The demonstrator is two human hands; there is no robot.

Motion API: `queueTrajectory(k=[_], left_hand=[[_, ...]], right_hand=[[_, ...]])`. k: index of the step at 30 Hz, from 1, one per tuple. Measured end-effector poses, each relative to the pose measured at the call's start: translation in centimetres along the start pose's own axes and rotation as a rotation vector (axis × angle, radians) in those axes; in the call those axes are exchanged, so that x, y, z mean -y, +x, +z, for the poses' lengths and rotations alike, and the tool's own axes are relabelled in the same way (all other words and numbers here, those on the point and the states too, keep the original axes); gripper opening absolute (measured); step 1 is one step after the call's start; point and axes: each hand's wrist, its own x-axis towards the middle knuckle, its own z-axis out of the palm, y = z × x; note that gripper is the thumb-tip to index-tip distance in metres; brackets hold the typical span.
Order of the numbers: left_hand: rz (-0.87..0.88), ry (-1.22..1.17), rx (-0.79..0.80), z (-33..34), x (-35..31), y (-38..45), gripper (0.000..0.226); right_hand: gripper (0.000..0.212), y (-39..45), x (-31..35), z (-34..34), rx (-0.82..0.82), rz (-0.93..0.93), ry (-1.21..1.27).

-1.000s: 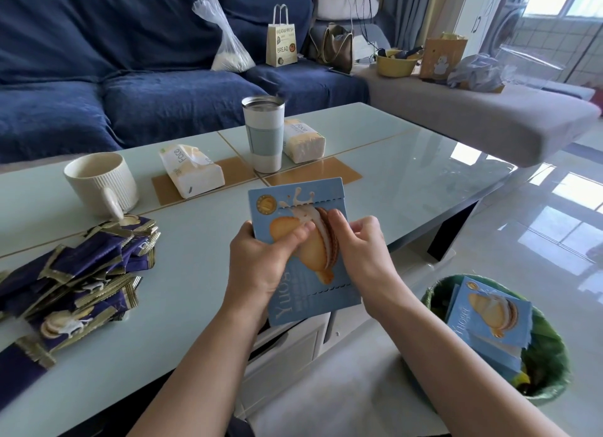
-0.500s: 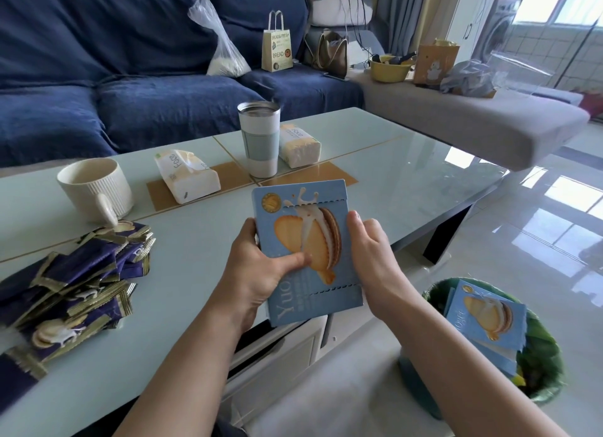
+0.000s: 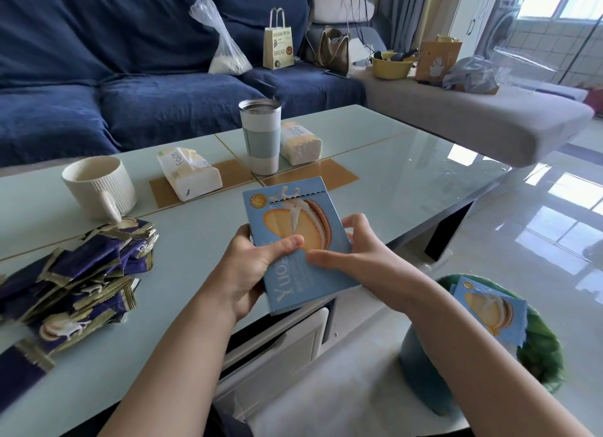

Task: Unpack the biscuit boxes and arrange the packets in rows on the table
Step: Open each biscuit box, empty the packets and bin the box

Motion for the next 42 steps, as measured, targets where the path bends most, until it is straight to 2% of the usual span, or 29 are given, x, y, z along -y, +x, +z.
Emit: queueTrajectory(k=[5,10,14,23,27,33,39,42], left_hand=[[-0.032,0.06,0.09,-0.5,-0.1,0.0,0.069],[0.015,0.14,0.045,-0.1,0.8,0.2,0.067],[0.042,0.144,0.014,0.2,1.1,0.5,0.069],[0.079,0.165,-0.055,0.2,1.0,0.6,0.082],[0.083,0.18,-0.068,-0.1,1.3,0.9,0.072],[0.124,0.207,-0.133,0.0,1.8,1.3,0.07],[0.136,0.186,-0.174,-0.3,1.8,1.6,0.08],[0.144,0.215,-0.191,-0.4,1.9,1.7,0.073]], right_hand=[[0.073,0.0,-0.2,-0.2,-0.007,0.032,-0.021],[0.072,0.3,-0.5,-0.2,-0.059,0.038,-0.141],[0.071,0.4,-0.4,-0.2,-0.094,0.032,-0.146],[0.059,-0.2,0.3,-1.4,0.089,0.072,0.095],[0.058,-0.2,0.1,-1.2,0.087,0.066,0.012],[0.057,0.0,0.0,0.1,-0.062,-0.025,-0.193],[0.054,0.1,0.3,-0.6,-0.013,-0.026,-0.083],[0.044,0.0,0.5,-1.4,0.054,0.007,0.056]])
